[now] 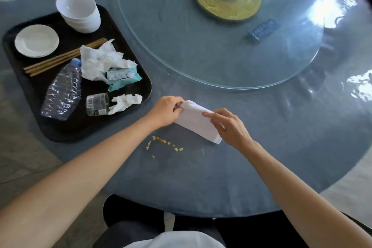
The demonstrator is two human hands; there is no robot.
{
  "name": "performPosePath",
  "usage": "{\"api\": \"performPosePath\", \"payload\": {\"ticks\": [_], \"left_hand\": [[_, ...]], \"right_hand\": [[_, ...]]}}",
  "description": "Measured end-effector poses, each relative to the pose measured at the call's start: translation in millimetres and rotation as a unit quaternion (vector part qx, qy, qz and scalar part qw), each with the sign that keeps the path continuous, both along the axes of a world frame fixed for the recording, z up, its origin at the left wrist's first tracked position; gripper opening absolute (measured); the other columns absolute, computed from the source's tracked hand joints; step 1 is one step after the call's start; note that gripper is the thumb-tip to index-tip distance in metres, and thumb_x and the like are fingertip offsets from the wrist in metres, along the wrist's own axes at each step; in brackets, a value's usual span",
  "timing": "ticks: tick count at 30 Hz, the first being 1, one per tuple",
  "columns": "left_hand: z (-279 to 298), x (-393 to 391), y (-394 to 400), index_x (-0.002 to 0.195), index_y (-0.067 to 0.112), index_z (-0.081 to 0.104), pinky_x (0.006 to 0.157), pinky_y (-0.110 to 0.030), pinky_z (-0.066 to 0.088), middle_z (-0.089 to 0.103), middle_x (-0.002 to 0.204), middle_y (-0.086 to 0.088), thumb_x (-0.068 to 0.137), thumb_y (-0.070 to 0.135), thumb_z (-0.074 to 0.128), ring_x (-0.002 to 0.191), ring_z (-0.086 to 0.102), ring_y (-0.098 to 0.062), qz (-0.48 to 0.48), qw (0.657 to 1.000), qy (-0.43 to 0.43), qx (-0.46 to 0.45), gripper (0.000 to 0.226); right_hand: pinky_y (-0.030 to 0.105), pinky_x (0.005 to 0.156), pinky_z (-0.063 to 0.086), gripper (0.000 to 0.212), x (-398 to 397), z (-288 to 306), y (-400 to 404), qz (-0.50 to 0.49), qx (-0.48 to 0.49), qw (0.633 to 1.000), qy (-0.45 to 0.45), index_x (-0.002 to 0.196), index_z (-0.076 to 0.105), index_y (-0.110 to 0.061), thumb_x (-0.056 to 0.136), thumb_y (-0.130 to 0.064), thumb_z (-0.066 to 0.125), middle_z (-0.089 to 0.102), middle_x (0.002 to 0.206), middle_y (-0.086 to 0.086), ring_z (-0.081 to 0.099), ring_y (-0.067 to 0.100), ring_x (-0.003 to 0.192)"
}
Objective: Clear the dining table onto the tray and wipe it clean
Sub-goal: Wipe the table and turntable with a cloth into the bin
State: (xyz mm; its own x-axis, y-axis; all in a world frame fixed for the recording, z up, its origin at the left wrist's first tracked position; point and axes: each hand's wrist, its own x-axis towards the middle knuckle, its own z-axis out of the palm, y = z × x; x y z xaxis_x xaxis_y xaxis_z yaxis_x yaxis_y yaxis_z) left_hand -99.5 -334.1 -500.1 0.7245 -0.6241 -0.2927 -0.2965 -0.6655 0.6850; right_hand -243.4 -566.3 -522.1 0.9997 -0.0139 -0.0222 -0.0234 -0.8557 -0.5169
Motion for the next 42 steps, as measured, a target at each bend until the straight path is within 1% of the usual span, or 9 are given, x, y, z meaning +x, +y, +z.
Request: {"api": "performPosePath", "payload": {"ticks": [4,8,11,13,16,21,31,37,42], "left_hand": [[-16,-6,-5,0.134,0.017,0.060,0.090,-0.041,0.050,0.065,0.125,-0.011,0.096,0.013,0.055,0.113,0.061,-0.035,-0.008,0.997,-0.049,0.060,0.039],[-6,-21,2,0.160,0.035,0.021,0.112,-0.048,0.040,0.026,0.166,-0.001,0.099,0.020,0.050,0.144,0.038,-0.033,-0.084,0.985,-0.108,0.110,0.070],[12,-50,21,0.160,0.041,0.010,0.120,-0.053,0.029,0.013,0.170,0.003,0.097,0.037,0.052,0.155,0.012,-0.034,-0.102,0.963,-0.213,0.128,0.076],[27,-76,38,0.160,0.042,0.005,0.123,-0.055,0.016,0.006,0.170,0.005,0.097,0.048,0.048,0.157,-0.001,-0.032,-0.079,0.950,-0.264,0.144,0.076],[46,-120,67,0.161,0.040,0.007,0.124,-0.057,0.010,0.002,0.171,0.004,0.094,0.059,0.038,0.157,-0.006,-0.031,-0.022,0.938,-0.309,0.154,0.075],[66,-182,134,0.161,0.036,0.016,0.121,-0.059,0.011,0.005,0.171,0.004,0.095,0.061,0.038,0.157,-0.006,-0.029,0.071,0.927,-0.325,0.177,0.074],[7,-326,310,0.161,0.031,0.018,0.121,-0.056,0.020,0.011,0.170,0.001,0.096,0.057,0.042,0.156,0.000,-0.033,0.301,0.909,-0.218,0.188,0.073],[-90,-421,380,0.162,0.030,0.012,0.122,-0.054,0.020,0.000,0.170,0.008,0.100,0.051,0.042,0.156,0.000,-0.034,0.448,0.881,-0.052,0.145,0.072],[-183,-469,409,0.162,0.018,0.012,0.124,-0.048,0.019,0.006,0.170,-0.003,0.101,0.040,0.054,0.156,0.013,-0.030,0.499,0.855,0.074,0.122,0.078]], "right_hand": [[0.050,0.096,0.045,0.044,-3,-9,8,-0.032,-0.066,0.996,0.049,0.140,0.061,-0.040,0.101,-0.020,0.056,0.061,0.140,0.008,0.058,0.038,0.122],[0.056,0.108,0.040,0.040,-12,-1,11,-0.049,-0.121,0.991,0.026,0.141,0.059,-0.043,0.101,-0.042,0.057,0.048,0.156,0.011,0.049,0.038,0.139],[0.058,0.110,0.040,0.047,-28,21,19,-0.046,-0.130,0.990,-0.032,0.145,0.054,-0.045,0.100,-0.057,0.048,0.043,0.161,0.005,0.045,0.034,0.143],[0.064,0.115,0.030,0.052,-41,39,29,-0.032,-0.135,0.989,-0.044,0.149,0.046,-0.048,0.100,-0.062,0.044,0.036,0.165,0.000,0.038,0.030,0.149],[0.068,0.117,0.019,0.056,-66,57,49,-0.001,-0.134,0.988,-0.082,0.152,0.044,-0.046,0.099,-0.064,0.043,0.033,0.167,-0.003,0.033,0.028,0.152],[0.057,0.120,0.025,0.061,-88,72,107,0.083,-0.085,0.984,-0.132,0.153,0.045,-0.043,0.096,-0.067,0.046,0.035,0.166,-0.001,0.032,0.028,0.153],[0.049,0.108,0.050,0.065,-137,33,292,0.295,0.014,0.955,-0.032,0.159,0.028,-0.047,0.099,-0.066,0.044,0.021,0.171,-0.006,0.022,0.023,0.157],[0.061,0.113,0.041,0.068,-182,-55,362,0.363,-0.046,0.925,0.103,0.159,0.013,-0.051,0.101,-0.058,0.047,0.013,0.173,-0.007,0.019,0.033,0.157],[0.049,0.122,0.024,0.070,-201,-167,400,0.287,-0.002,0.929,0.234,0.163,0.022,-0.037,0.103,-0.046,0.056,0.013,0.173,0.006,0.016,0.029,0.158]]}}
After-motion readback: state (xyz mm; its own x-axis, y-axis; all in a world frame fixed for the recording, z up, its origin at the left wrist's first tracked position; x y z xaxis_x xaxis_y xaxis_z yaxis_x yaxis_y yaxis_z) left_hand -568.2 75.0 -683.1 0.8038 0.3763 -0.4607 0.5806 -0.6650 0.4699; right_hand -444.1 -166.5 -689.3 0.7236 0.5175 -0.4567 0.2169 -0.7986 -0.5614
